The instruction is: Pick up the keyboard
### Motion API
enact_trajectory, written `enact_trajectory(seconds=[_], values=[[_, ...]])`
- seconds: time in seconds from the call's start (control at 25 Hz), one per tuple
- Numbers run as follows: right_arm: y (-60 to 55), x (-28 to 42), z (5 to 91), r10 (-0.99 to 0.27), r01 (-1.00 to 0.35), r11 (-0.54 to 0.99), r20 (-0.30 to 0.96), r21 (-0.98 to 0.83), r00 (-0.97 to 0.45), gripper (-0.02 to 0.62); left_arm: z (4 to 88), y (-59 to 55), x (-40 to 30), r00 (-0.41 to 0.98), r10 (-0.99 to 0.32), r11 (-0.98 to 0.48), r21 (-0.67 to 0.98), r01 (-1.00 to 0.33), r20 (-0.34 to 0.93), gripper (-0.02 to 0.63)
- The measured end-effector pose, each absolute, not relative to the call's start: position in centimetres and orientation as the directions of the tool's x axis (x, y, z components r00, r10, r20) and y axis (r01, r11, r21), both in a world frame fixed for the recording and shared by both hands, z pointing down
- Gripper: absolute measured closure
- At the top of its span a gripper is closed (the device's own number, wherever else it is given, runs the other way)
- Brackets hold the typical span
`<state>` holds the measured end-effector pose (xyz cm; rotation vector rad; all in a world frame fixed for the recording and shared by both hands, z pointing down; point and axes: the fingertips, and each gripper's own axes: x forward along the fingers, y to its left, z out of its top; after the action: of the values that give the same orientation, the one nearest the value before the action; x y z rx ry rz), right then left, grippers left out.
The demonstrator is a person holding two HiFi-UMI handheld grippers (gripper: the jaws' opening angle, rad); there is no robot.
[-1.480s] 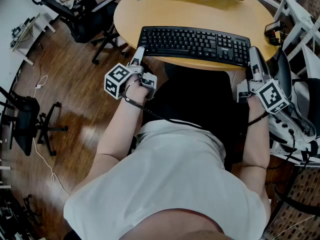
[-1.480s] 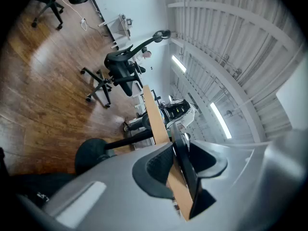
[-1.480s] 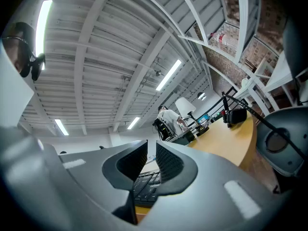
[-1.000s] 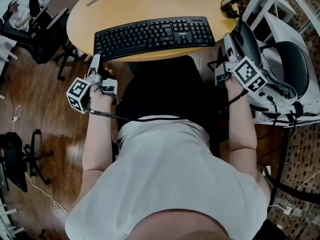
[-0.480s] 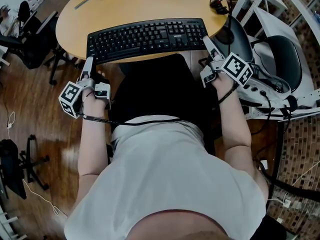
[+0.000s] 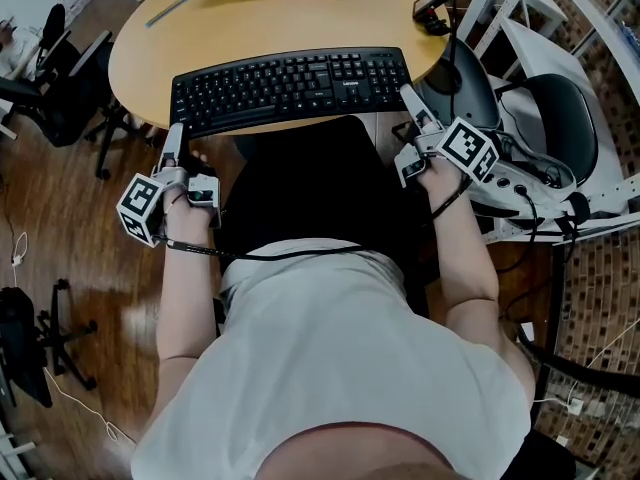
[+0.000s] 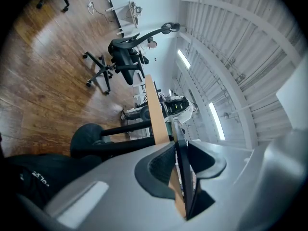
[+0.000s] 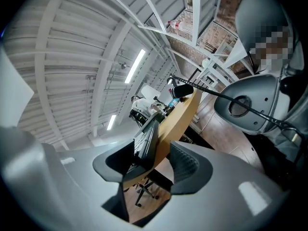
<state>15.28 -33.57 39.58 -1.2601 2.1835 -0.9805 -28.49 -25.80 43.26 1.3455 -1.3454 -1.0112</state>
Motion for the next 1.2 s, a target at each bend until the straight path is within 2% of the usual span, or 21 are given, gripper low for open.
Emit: enact_trajectory(seconds=[0.16,0.2,0.28,0.52,1.2], values=[[-33.3,14.5,39.4,-0.846,-0.479,0.37,-0.075,-0.796,-0.528,0.418,43.5,-25.5,-28.8,0.048,-0.996,0.061,0.974,-0.216,0.073,0.193],[-33.3,14.4,39.3,-0.843,-0.466,0.374,-0.085,-0.802,-0.531,0.451,43.4,-25.6,-28.8,0.047,-0.996,0.06,0.975,-0.216,0.072,0.193],[-33.4,14.5,39.1,-0.843,-0.45,0.373,-0.093,-0.811,-0.53,0.46,43.3,-25.7,-28.7,0.046,-0.996,0.059,0.975,-0.214,0.071,0.193],[-33.5,14.3,38.7,-0.842,-0.462,0.376,-0.088,-0.804,-0.533,0.463,43.0,-25.5,-28.9,0.04,-0.997,0.057,0.976,-0.212,0.067,0.193],[-33.5,14.2,34.3,-0.828,-0.461,0.454,-0.169,-0.762,-0.536,0.466,39.2,-25.2,-28.9,0.016,-1.0,-0.021,0.968,-0.251,-0.018,0.187]])
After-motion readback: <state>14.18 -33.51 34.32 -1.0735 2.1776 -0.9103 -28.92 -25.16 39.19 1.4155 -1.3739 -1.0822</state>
